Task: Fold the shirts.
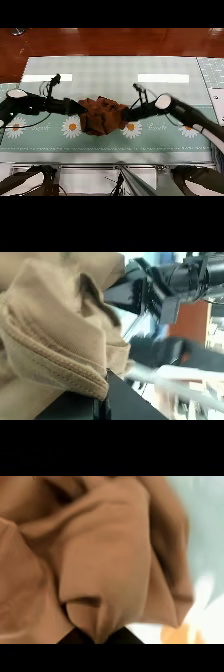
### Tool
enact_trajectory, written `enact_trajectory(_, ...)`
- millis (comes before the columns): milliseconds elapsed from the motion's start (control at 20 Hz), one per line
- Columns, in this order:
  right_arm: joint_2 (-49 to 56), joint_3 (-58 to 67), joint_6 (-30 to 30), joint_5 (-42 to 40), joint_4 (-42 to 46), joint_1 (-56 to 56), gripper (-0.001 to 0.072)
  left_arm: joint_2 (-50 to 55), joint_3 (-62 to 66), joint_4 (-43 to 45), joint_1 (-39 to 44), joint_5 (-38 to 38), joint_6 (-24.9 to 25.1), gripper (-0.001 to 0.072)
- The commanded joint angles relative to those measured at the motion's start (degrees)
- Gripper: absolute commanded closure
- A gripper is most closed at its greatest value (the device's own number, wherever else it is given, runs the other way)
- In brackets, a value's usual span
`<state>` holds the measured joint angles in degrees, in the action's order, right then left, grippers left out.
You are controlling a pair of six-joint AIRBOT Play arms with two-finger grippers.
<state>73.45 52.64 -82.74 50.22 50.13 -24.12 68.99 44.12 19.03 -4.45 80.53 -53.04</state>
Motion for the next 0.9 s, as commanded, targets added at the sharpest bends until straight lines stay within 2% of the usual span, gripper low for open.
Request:
enact_trajectory(0, -5.86, 20.02, -3.48, 12.81, 15.10, 7.93, 0.0684, -6.05, 10.03, -6.67, -5.38, 0.48, -2.67, 0.0686)
enact_trajectory(150, -9.55, 43.47, -4.11, 17.92, 21.64, 12.35, 0.0684, -10.93, 24.28, -5.86, -8.55, -10.67, -9.11, 0.0686)
enact_trajectory(300, -12.70, 63.10, -4.07, 24.30, 25.88, 12.94, 0.0684, -15.08, 38.99, 1.11, -9.97, -14.93, -13.27, 0.0686)
enact_trajectory(500, -22.88, 67.38, -3.39, 27.26, 28.83, 12.94, 0.0684, -21.55, 51.91, 15.74, -9.92, -10.73, -18.45, 0.0685)
enact_trajectory(700, -30.10, 67.32, -2.78, 34.67, 30.18, 12.94, 0.0683, -29.90, 53.02, 17.84, -9.86, 0.37, -19.63, 0.0686)
enact_trajectory(750, -31.12, 67.32, -2.78, 36.44, 30.18, 12.94, 0.0684, -31.93, 53.02, 21.24, -9.88, 3.19, -21.18, 0.0686)
enact_trajectory(850, -32.79, 67.32, -3.32, 42.12, 30.49, 12.94, 0.0683, -36.37, 52.98, 33.51, -9.86, 5.95, -25.79, 0.0686)
